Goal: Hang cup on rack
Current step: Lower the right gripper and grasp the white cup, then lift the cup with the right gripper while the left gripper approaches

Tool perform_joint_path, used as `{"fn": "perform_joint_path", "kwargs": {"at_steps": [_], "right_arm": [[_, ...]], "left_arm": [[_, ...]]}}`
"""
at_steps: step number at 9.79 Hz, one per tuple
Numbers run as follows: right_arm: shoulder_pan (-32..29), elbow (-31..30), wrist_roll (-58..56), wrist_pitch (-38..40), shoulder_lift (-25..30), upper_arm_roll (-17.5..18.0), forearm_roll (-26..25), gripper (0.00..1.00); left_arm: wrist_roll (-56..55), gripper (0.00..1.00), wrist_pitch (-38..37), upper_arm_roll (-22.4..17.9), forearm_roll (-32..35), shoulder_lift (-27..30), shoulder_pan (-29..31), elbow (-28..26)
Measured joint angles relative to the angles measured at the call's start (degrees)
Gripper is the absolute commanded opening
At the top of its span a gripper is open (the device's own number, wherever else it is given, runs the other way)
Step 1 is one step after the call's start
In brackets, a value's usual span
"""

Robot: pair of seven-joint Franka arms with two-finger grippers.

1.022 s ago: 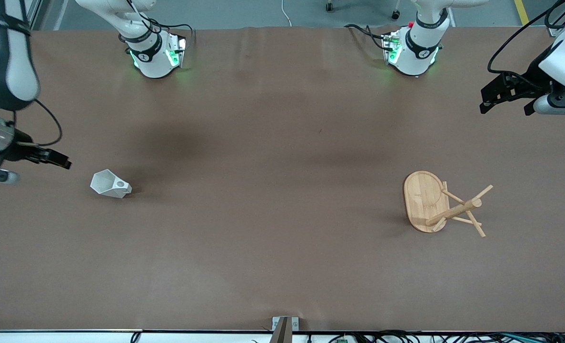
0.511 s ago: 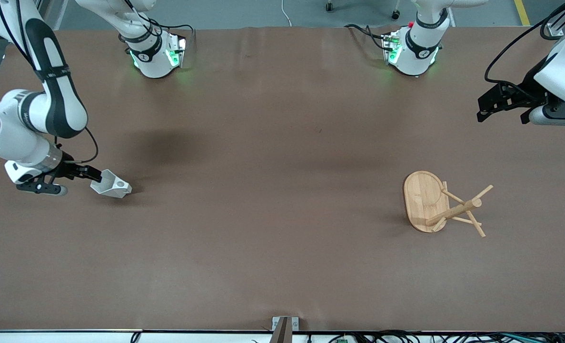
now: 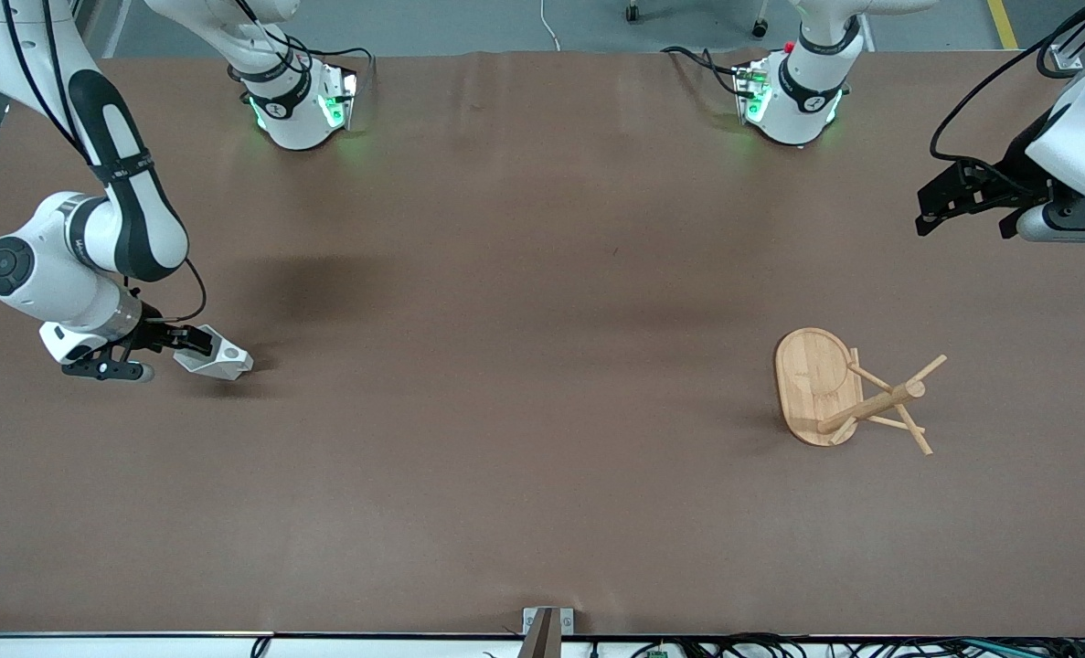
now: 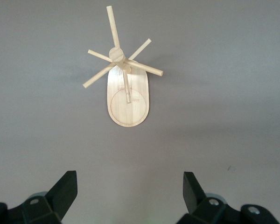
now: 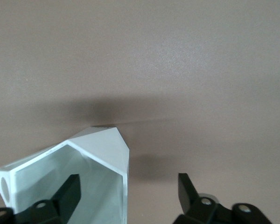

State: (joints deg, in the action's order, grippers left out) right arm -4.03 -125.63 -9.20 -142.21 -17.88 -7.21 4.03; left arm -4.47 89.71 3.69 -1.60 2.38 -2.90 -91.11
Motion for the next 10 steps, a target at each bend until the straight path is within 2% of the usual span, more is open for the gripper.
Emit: {"fn": "perform_joint_path", "kwargs": {"at_steps": [1, 4, 5, 8, 10], "right_arm": [[0.1, 0.0, -0.2, 0.0, -0.2, 0.1, 0.8, 0.39], [0.0, -0.1, -0.8, -1.6, -0.7, 0.1, 1.5, 0.04], [-0.1, -0.1, -1.3, -1.7, -0.9, 0.0, 1.6, 0.0], [-0.1, 0.2, -2.4, -1.8, -0.9, -0.1, 1.7, 0.0], [-0.1, 2.1, -3.2, 3.4, -0.2, 0.0, 1.7, 0.0]], "left_arm": [[0.0, 1.0, 0.0, 0.0, 0.0, 0.0, -0.1, 0.0], [0.0, 1.0, 0.0, 0.2, -0.4, 0.0, -1.7, 0.0], [0.0, 1.0, 0.0, 0.3, -1.3, 0.0, -2.1, 0.0], [0.0, 1.0, 0.0, 0.5, -2.3, 0.0, -3.6, 0.6], [0.0, 1.0, 0.0, 0.5, -2.4, -0.3, -5.3, 0.7]]}}
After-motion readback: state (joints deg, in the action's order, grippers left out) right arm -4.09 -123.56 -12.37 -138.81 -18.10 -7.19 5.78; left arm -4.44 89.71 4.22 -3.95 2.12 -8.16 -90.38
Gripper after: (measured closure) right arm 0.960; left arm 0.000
